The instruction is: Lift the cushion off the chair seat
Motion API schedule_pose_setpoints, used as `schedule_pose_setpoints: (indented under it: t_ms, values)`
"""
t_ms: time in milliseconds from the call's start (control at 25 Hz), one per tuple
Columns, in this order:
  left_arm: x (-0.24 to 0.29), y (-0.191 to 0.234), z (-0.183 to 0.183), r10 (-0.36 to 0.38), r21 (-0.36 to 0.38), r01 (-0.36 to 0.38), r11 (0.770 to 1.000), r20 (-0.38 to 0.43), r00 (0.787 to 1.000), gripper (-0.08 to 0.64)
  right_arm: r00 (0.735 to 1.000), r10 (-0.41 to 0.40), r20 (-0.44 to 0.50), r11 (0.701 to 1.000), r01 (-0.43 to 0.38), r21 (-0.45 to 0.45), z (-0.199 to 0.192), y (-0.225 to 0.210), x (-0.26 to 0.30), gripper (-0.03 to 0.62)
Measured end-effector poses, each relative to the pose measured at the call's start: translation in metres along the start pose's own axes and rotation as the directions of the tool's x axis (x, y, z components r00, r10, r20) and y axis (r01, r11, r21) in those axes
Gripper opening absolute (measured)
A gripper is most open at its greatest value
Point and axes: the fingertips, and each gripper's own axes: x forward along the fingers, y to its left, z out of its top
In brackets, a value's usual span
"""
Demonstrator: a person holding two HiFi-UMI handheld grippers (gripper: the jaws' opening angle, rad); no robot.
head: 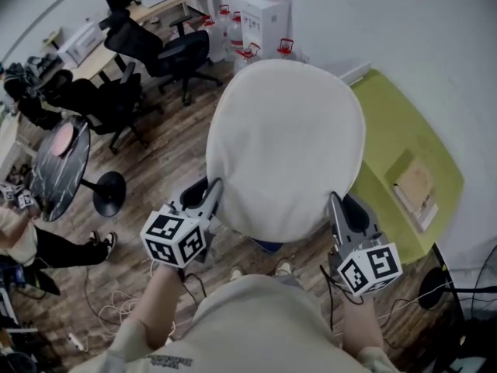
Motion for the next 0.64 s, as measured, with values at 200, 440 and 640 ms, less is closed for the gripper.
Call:
schedule_pose_setpoints:
  t_ms: [200, 440, 640]
  values:
    - [-0.006, 0.002, -0.003, 0.013, -0.009, -0.013, 1.0, 0.001, 1.0, 0.094, 1.0, 0.001, -0.001, 1.0, -0.001, -0.005, 0.0, 0.006, -0.001, 0.071]
    - [-0.019, -0.008, -0.001, 0.0, -0.011, 0.0, 1.0, 0.004, 1.0, 0.094, 1.0, 0.001, 0.001, 1.0, -0.001, -0.005, 0.007, 0.012, -0.015, 0.071]
    - [0.008, -0.025, -0.006, 0.003, -0.012, -0.003, 1.0, 0.009, 1.0, 0.094, 1.0, 0.007, 0.009, 1.0, -0.007, 0.022, -0.001, -0.021, -0.018, 0.071]
